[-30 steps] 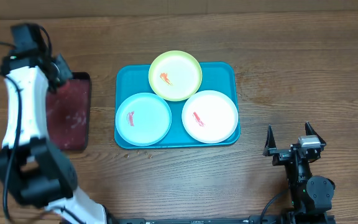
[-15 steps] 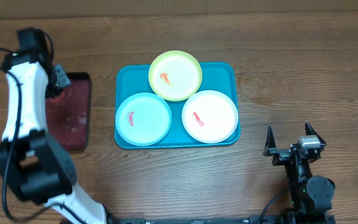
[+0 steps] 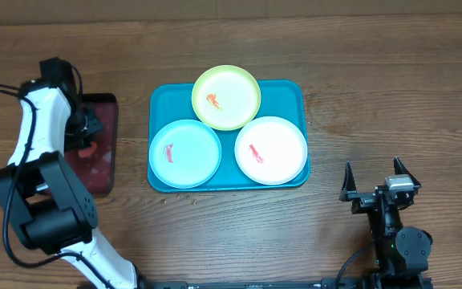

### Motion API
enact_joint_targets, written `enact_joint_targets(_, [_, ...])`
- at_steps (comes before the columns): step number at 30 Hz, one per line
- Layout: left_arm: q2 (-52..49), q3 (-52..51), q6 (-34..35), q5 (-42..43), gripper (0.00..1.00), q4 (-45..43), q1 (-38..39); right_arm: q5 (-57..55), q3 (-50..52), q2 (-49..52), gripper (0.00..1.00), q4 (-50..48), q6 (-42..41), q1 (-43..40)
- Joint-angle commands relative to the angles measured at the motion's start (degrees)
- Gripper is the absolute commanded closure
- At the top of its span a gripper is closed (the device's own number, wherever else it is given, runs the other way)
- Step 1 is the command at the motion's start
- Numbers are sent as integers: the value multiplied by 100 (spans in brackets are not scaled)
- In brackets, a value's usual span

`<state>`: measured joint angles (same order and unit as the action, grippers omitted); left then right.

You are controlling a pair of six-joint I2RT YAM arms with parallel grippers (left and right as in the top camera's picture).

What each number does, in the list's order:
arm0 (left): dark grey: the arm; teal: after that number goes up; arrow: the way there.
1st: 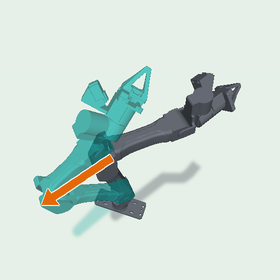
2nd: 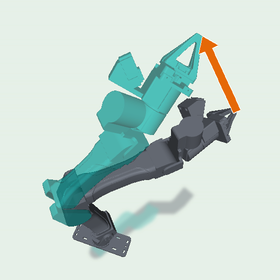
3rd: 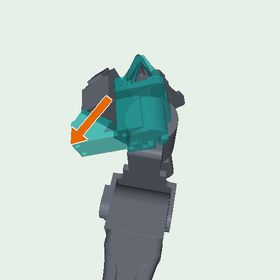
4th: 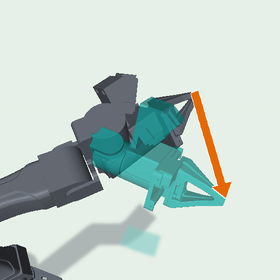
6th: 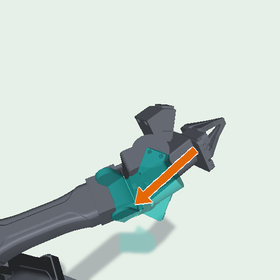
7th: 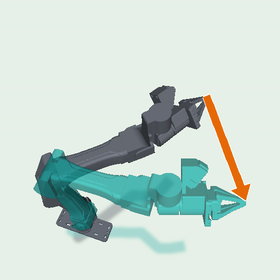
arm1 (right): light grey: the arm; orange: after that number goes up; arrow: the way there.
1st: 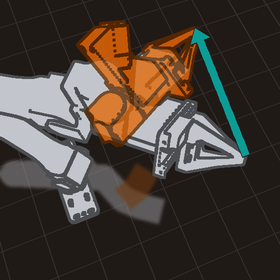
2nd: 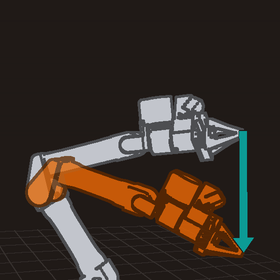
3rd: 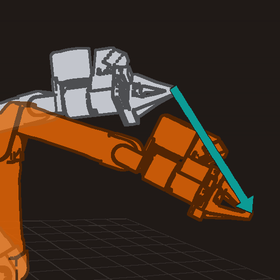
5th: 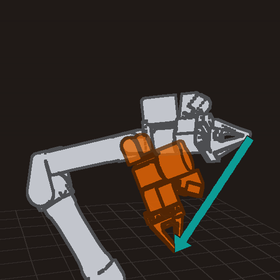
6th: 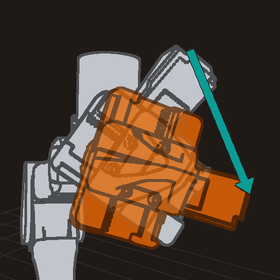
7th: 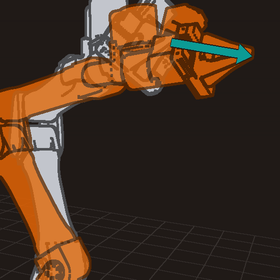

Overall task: Clean dirty plates on tray and stack at the side
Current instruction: 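Lift the sponge and carry it onto the light blue plate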

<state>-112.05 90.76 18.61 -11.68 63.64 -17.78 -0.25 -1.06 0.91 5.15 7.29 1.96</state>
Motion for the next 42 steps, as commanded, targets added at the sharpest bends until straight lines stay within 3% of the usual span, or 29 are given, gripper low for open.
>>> enact_joint_targets(1, [925,940,501,269,96,245,-44,-9,61,-13,0,-33,4,-20])
enact_joint_targets(6, [1714,1064,509,743,96,376,109,-9,61,-13,0,-33,4,-20])
enact_joint_targets(14, [1690,671,-693,3327,96,1102,1034,-9,61,-13,0,-33,4,-20])
enact_joint_targets(20, [1563,-588,-651,3226,96,422,2210,-9,61,-13,0,-33,4,-20])
enact_joint_targets(24, [1443,-1423,109,2695,96,-433,2833,-9,61,-13,0,-33,4,-20])
enact_joint_targets(27, [1325,-1862,603,2157,96,-1106,3119,-9,61,-13,0,-33,4,-20])
enact_joint_targets(33, [953,-2345,634,1821,96,-2039,3436,-9,61,-13,0,-33,4,-20])
enact_joint_targets(35, [778,-2350,632,1718,89,-2083,3442,-9,61,-13,0,-33,4,-20])
enact_joint_targets(38, [555,-2350,627,1652,58,-2083,3427,-9,61,-13,0,-33,4,-20])
enact_joint_targets(40, [501,-2345,627,1663,52,-2063,3392,-9,61,-13,0,-33,4,-20])
enact_joint_targets(42, [533,-2227,625,1657,52,-1886,3320,-9,61,-13,0,-33,4,-20])
